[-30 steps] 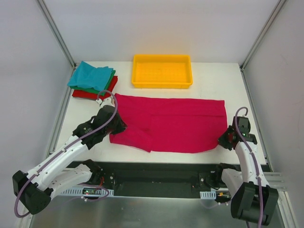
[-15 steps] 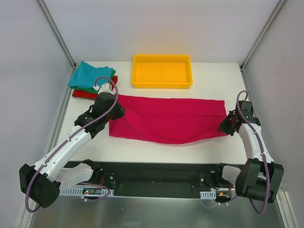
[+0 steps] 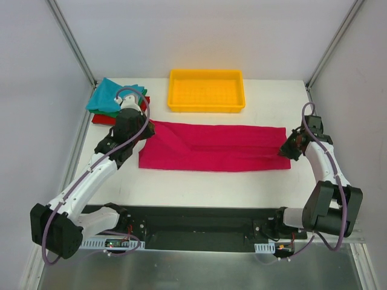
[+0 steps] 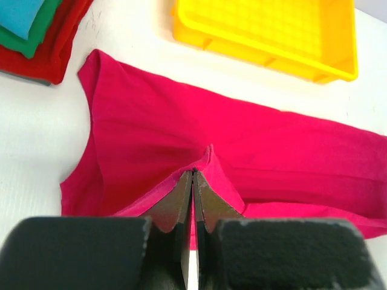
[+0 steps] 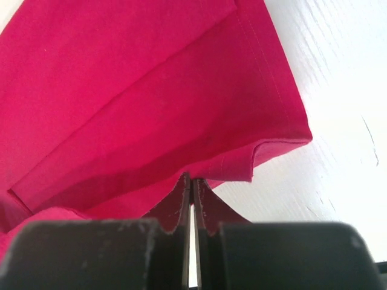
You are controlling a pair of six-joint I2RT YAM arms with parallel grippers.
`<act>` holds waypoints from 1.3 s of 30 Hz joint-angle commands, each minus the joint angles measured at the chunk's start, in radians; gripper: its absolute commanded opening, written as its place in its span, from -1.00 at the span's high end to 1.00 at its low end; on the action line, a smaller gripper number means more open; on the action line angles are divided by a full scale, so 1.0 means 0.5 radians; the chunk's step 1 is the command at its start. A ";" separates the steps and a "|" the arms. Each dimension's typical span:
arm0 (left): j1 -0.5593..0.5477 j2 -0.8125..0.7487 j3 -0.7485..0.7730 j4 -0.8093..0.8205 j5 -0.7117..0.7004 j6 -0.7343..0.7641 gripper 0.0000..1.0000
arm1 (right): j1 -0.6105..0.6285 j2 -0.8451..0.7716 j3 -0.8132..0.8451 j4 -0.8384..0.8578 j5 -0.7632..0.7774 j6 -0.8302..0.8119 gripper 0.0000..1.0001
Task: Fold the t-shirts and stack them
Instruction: Fold the other side of the tshirt into a rectangle, then rotate the tshirt 90 degrees
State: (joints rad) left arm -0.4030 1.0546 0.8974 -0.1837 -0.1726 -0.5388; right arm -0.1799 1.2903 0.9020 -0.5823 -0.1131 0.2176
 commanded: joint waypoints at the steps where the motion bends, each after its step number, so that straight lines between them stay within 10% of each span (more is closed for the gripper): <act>1: 0.088 0.133 0.092 0.248 0.051 0.142 1.00 | -0.011 0.104 0.126 0.051 -0.028 -0.021 0.96; 15: 0.291 0.664 0.214 0.472 -0.004 0.301 1.00 | -0.011 0.560 0.426 0.116 0.091 -0.021 0.63; 21: 0.297 0.916 0.506 0.270 -0.103 0.360 -0.04 | -0.005 0.567 0.598 0.033 0.214 -0.079 -0.05; 25: 0.297 0.843 0.528 0.177 0.123 0.286 -0.78 | 0.007 0.405 0.531 -0.001 0.288 -0.150 -0.99; 32: 0.208 0.683 0.264 0.199 0.661 0.029 -0.98 | 0.126 0.263 0.288 0.183 -0.123 -0.288 -0.92; 39: 0.116 1.044 0.224 0.226 0.830 -0.152 -0.98 | 0.417 0.879 0.775 0.158 -0.213 -0.420 -0.92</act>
State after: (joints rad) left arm -0.3355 1.4628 1.0122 -0.0708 0.1364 -0.5323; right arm -0.0368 1.5707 1.1351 -0.5278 -0.1558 0.0605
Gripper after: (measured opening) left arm 0.990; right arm 0.960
